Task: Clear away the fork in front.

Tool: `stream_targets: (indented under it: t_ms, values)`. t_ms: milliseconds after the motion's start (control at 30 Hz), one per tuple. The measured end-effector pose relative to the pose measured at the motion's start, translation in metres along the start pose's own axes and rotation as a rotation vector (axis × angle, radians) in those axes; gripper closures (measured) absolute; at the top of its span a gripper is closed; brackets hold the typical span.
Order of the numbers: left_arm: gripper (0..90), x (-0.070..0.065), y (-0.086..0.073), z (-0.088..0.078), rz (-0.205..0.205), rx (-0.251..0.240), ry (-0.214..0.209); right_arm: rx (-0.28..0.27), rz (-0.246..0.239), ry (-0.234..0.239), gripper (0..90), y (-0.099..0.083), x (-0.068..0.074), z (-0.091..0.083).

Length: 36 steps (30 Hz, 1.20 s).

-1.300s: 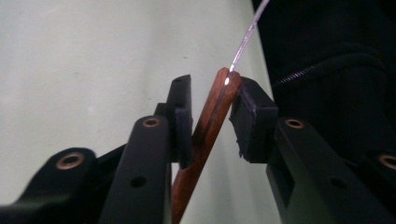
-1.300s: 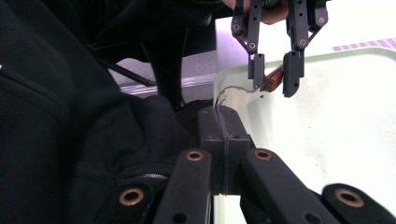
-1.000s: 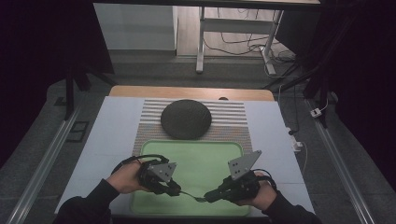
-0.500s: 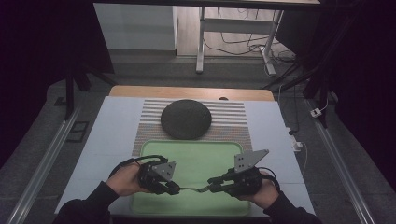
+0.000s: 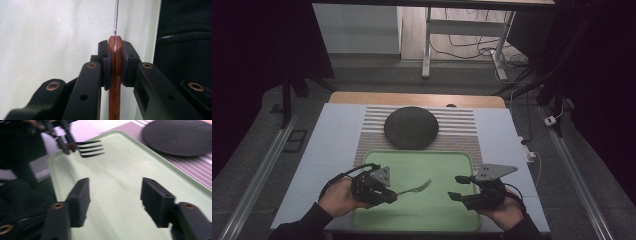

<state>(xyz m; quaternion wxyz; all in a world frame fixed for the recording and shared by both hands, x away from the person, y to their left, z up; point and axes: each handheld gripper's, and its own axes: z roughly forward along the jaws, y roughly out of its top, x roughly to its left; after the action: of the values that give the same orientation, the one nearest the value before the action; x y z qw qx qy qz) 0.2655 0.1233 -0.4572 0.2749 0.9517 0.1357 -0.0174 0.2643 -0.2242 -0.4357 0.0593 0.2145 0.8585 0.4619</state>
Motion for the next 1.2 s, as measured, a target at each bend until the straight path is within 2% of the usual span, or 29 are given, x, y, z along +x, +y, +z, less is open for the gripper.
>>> stream_targets:
  t_ms: [33, 100, 133, 233, 267, 300, 333, 367, 400, 500, 667, 800, 933, 1067, 1200]
  values:
    - [79.7, -0.001, -0.001, -0.001, -0.033, 0.004, 0.014, -0.007, 0.018, -0.022, 37.0, -0.002, 0.0, -0.002]
    - [79.6, -0.003, -0.003, -0.002, -0.07, -0.001, 0.028, -0.017, 0.051, -0.06, 32.0, -0.005, -0.001, -0.006]
    - [79.6, -0.003, -0.003, -0.002, -0.07, -0.001, 0.028, -0.013, 0.062, -0.085, 30.1, -0.007, -0.001, -0.009]
    - [79.6, -0.004, -0.007, -0.003, -0.133, -0.01, 0.053, -0.014, 0.1, -0.13, 23.4, -0.012, -0.001, -0.015]
    - [79.6, -0.004, -0.011, -0.004, -0.18, -0.014, 0.07, -0.012, 0.108, -0.146, 20.9, -0.013, -0.001, -0.016]
    - [79.7, -0.004, -0.013, -0.005, -0.203, -0.017, 0.073, -0.004, 0.111, -0.163, 18.5, -0.015, -0.001, -0.018]
    - [79.6, -0.004, -0.013, -0.005, -0.203, -0.017, 0.073, -0.004, 0.111, -0.163, 18.5, -0.015, -0.001, -0.018]
    - [79.6, -0.005, -0.017, -0.006, -0.252, -0.029, 0.084, 0.008, 0.109, -0.191, 16.4, -0.019, 0.0, -0.021]
    - [79.6, -0.005, -0.017, -0.006, -0.252, -0.029, 0.084, 0.008, 0.109, -0.191, 16.4, -0.019, 0.0, -0.021]
    - [79.6, -0.006, -0.022, -0.008, -0.315, -0.042, 0.109, 0.006, 0.12, -0.239, 10.9, -0.025, 0.003, -0.026]
    - [79.6, -0.004, -0.029, -0.005, -0.408, -0.04, 0.138, 0.006, 0.139, -0.267, 5.3, -0.03, 0.005, -0.03]
    - [79.6, -0.001, -0.032, 0.003, -0.48, -0.012, 0.16, 0.009, 0.156, -0.283, 0.6, -0.036, 0.005, -0.033]
    - [79.6, 0.005, -0.036, 0.011, -0.565, 0.006, 0.156, 0.014, 0.175, -0.297, 0.0, -0.042, 0.004, -0.038]
    - [79.6, 0.011, -0.038, 0.017, -0.623, 0.026, 0.176, 0.029, 0.177, -0.301, 0.0, -0.045, 0.004, -0.039]
    - [79.6, 0.016, -0.039, 0.024, -0.654, 0.06, 0.193, 0.024, 0.183, -0.307, 0.0, -0.046, 0.003, -0.041]
